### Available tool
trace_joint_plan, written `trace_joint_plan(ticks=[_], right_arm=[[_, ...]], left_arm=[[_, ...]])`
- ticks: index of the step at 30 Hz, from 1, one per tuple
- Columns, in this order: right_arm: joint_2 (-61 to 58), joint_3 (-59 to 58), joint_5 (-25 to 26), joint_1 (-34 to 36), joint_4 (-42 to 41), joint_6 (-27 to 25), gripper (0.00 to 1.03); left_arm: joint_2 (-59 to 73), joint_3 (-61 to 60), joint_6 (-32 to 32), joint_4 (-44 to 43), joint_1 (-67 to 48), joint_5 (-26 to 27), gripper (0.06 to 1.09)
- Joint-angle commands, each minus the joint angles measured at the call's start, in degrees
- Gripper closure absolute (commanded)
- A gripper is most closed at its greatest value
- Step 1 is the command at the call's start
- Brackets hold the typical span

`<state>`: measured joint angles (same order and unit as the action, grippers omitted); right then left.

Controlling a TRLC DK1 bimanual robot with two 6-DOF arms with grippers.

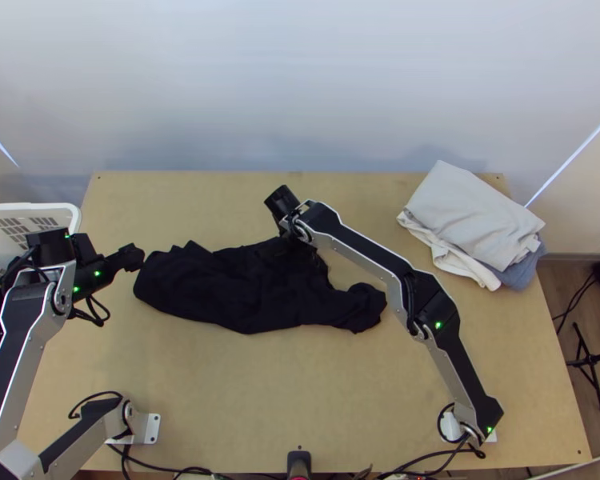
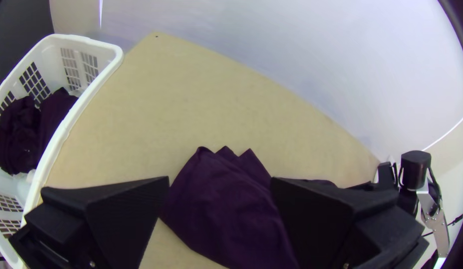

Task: Fold the t-shirt

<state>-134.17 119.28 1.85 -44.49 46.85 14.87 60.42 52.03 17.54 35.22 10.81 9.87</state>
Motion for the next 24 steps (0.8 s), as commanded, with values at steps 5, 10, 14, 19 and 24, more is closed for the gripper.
trace_joint_plan(ticks=[5,10,14,19,24], right_arm=[[0.7,-2.6,2.3,-0.6,-3.1,-2.1,0.54],[2.0,-5.7,2.5,-1.3,-5.7,-3.3,0.55],[2.8,-7.0,2.3,-1.1,-6.2,-1.9,0.93],[3.4,-8.8,0.6,-0.1,-4.3,-0.6,1.00],[7.1,-11.2,0.6,-0.2,-4.1,-0.4,1.00]], left_arm=[[0.0,-0.5,-0.1,0.0,0.5,0.0,0.10],[0.0,-0.4,-0.3,-0.1,0.6,0.0,0.10],[0.0,-0.3,-0.2,-0.1,0.9,0.1,0.10],[0.0,-0.5,-0.2,-0.1,1.1,0.0,0.10],[0.0,-0.4,-0.1,-0.1,1.0,0.1,0.10]])
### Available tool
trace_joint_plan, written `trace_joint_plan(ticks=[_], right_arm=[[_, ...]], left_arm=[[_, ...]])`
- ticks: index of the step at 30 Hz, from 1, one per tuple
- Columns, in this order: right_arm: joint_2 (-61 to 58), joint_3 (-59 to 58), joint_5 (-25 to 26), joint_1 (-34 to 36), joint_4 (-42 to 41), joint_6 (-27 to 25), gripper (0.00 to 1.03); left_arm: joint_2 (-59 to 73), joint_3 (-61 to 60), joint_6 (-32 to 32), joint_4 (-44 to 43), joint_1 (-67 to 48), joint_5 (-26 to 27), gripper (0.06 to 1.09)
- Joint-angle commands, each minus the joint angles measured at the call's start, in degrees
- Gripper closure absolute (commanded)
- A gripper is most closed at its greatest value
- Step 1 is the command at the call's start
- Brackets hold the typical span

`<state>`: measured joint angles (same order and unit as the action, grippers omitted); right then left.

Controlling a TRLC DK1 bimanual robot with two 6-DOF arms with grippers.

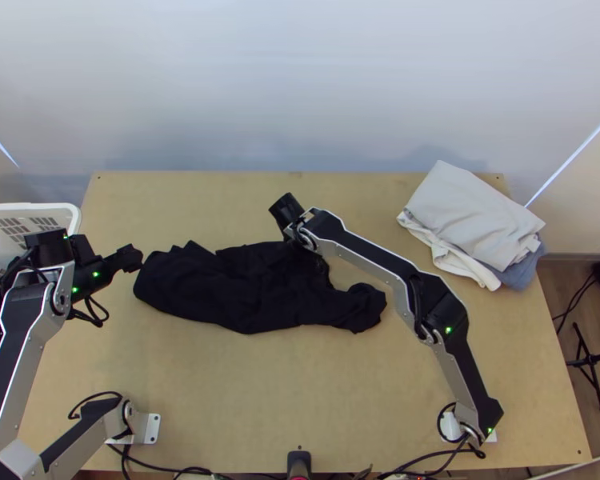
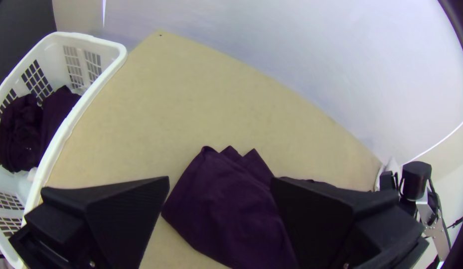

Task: Fold the t-shirt

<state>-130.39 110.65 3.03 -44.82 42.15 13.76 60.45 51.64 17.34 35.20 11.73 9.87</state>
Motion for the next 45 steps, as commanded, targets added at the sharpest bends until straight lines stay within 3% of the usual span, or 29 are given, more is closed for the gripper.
trace_joint_plan(ticks=[1,13,24,30,38,45], right_arm=[[4.6,-2.9,-0.6,0.0,0.7,0.9,1.00],[18.6,2.8,1.4,0.7,0.7,4.0,1.00],[29.4,-12.4,2.9,5.6,0.8,4.1,1.00],[31.4,-16.3,3.2,6.4,0.7,4.1,1.00],[33.1,-19.2,3.9,6.9,0.0,4.5,1.00],[34.1,-19.8,4.2,7.6,-0.2,4.5,1.00]], left_arm=[[0.0,0.0,0.1,0.0,0.1,0.1,0.10],[0.9,0.3,0.1,0.0,-0.6,0.1,0.10],[3.9,0.2,-7.7,-1.2,-4.4,0.1,0.10],[10.6,3.4,-8.4,-1.7,-4.7,1.5,0.10],[18.1,4.3,-12.9,-9.4,-7.6,1.2,0.10],[27.4,7.9,-17.4,-8.3,-8.8,-7.3,0.11]])
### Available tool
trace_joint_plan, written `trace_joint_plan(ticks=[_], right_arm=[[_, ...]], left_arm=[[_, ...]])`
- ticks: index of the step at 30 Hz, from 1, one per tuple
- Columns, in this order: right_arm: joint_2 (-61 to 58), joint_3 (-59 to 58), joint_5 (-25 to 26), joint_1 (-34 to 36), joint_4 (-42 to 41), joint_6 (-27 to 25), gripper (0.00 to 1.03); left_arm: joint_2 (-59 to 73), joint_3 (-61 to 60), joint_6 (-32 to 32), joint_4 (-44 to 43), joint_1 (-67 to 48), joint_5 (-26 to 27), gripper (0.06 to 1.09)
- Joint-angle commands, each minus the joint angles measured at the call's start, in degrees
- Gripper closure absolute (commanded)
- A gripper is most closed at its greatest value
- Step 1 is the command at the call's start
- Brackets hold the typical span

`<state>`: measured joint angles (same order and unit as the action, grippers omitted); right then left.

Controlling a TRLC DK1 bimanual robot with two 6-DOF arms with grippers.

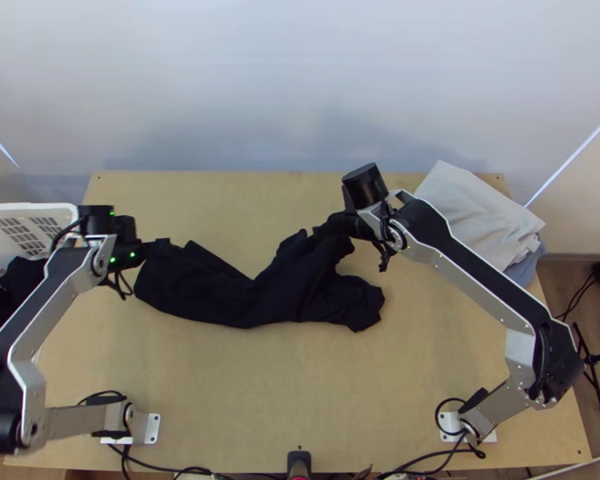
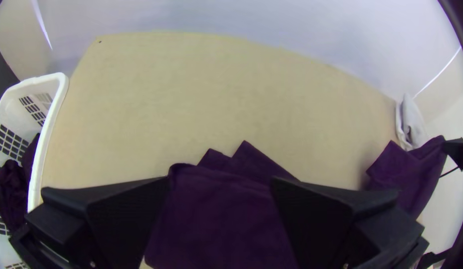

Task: Fold the t-shirt

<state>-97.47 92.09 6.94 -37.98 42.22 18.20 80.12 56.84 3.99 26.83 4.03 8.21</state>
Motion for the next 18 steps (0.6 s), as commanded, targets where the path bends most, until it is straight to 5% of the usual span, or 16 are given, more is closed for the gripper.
trace_joint_plan(ticks=[1,12,18], right_arm=[[1.2,-1.3,0.3,0.9,-0.3,0.1,1.00],[1.3,-1.8,0.3,0.9,-1.8,0.2,1.00],[1.4,-1.5,0.3,1.0,-1.8,0.2,1.00]], left_arm=[[8.6,3.2,-4.3,0.8,-0.7,-5.7,0.11],[13.4,4.9,-8.5,3.1,1.5,-5.7,0.23],[13.6,3.6,-8.3,1.9,1.6,-5.7,0.62]])
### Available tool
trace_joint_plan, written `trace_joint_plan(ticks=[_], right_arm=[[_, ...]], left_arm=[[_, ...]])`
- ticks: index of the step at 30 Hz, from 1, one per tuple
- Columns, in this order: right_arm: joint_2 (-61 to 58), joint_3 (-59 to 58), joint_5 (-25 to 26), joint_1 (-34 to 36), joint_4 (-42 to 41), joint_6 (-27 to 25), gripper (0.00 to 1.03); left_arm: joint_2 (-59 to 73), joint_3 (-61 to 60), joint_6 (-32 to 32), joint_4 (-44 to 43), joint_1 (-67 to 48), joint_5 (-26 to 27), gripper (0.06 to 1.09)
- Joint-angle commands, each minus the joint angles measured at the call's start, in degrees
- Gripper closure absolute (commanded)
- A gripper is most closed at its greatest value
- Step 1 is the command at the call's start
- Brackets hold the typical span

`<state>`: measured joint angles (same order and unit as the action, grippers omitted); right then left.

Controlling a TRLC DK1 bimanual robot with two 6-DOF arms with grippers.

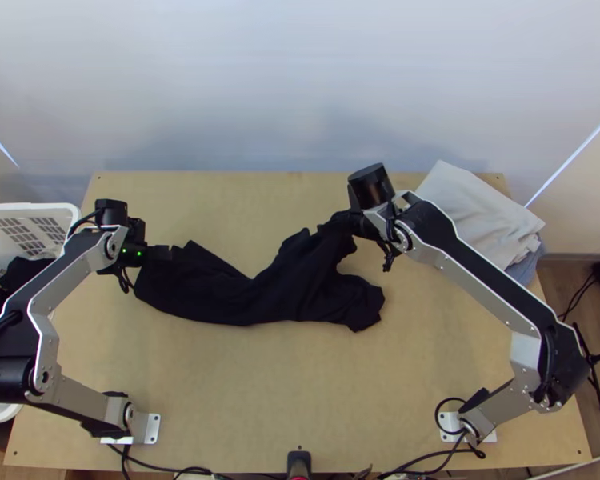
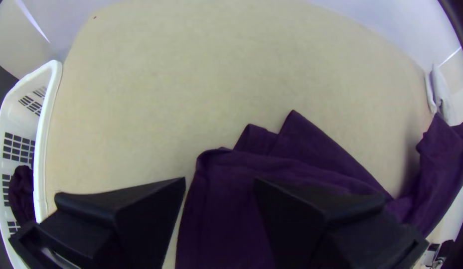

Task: Fold the t-shirt

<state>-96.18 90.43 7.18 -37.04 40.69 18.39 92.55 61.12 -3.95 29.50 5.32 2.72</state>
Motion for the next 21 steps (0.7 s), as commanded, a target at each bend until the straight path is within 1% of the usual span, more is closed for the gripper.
trace_joint_plan(ticks=[1,2,3,8,14,18,21], right_arm=[[0.2,0.1,0.0,0.1,-0.3,0.0,1.00],[0.3,0.1,0.0,0.1,-0.3,0.0,1.00],[0.4,0.1,0.0,0.2,-0.3,0.0,1.00],[1.2,0.2,0.2,0.6,-0.9,0.0,1.00],[1.8,1.9,3.2,2.5,-5.4,-0.2,1.00],[1.8,3.5,4.9,3.7,-8.7,-1.3,1.00],[1.9,4.6,7.1,3.9,-12.1,-3.4,1.00]], left_arm=[[0.9,-1.1,-0.2,-1.9,0.3,-0.1,0.77],[0.5,-1.5,0.2,-3.7,0.3,-0.2,0.97],[0.3,-1.9,0.6,-4.8,0.3,-0.2,1.04],[-1.0,-1.1,3.3,-5.4,1.0,-0.1,1.05],[-4.7,7.3,10.2,-4.7,3.6,0.4,1.05],[-8.0,14.1,17.0,-4.8,5.0,0.4,1.05],[-9.9,18.4,21.9,-5.2,5.7,0.4,1.05]])
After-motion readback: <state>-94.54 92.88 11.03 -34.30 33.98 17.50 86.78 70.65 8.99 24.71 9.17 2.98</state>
